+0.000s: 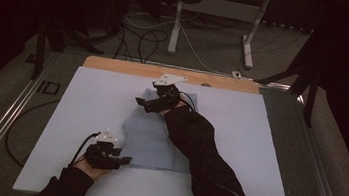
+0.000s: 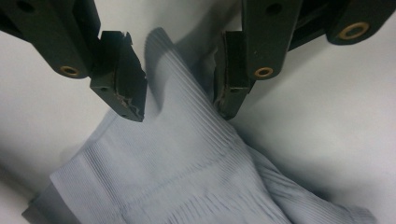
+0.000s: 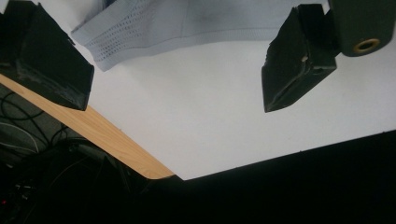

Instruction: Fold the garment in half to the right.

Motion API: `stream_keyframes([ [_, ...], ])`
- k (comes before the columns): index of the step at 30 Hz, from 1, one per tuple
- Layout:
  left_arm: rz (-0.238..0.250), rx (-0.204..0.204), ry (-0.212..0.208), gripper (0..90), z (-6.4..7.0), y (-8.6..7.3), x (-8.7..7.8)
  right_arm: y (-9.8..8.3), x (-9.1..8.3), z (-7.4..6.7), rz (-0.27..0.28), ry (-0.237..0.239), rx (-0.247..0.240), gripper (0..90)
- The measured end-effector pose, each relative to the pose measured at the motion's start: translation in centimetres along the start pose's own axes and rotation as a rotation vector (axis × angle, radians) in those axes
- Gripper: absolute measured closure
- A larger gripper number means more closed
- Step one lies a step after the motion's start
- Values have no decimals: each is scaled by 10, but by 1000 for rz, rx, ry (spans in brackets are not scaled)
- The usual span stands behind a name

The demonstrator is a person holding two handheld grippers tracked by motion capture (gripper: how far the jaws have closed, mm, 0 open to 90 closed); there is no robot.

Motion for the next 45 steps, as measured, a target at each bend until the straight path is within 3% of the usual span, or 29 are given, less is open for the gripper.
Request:
stream_keyframes([
  [4,-9,1,-11,638,3,1,4,-1,4,-1,0,4,-4,95],
  [11,-39,25,-30,858,8,3,6,-2,9,0,-10,6,3,95],
  [22,15,35,-29,870,14,13,2,-2,22,14,-36,-29,43,120],
  [29,53,50,-8,870,14,16,-2,0,38,36,-82,-80,70,117],
  [32,50,46,-10,870,13,16,-2,0,42,41,-91,-78,73,96],
  [37,53,39,-13,870,13,16,-2,-5,61,49,-151,-62,125,118],
  [41,53,33,-14,870,13,16,-2,-14,74,52,-241,-112,151,263],
  [42,53,33,-14,870,13,16,-2,-14,74,52,-241,-112,151,263],
  [43,55,31,-14,870,13,16,-2,-20,82,52,-291,-134,175,325],
  [45,54,34,-13,870,14,16,-1,-26,88,54,-333,-168,167,366],
])
Point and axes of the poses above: each handheld gripper's, and its own axes: x roughly forward along the jaws, y roughly out of its top, z roughly to its right, the point moved 5 cm from there along x, roughly forward along the jaws
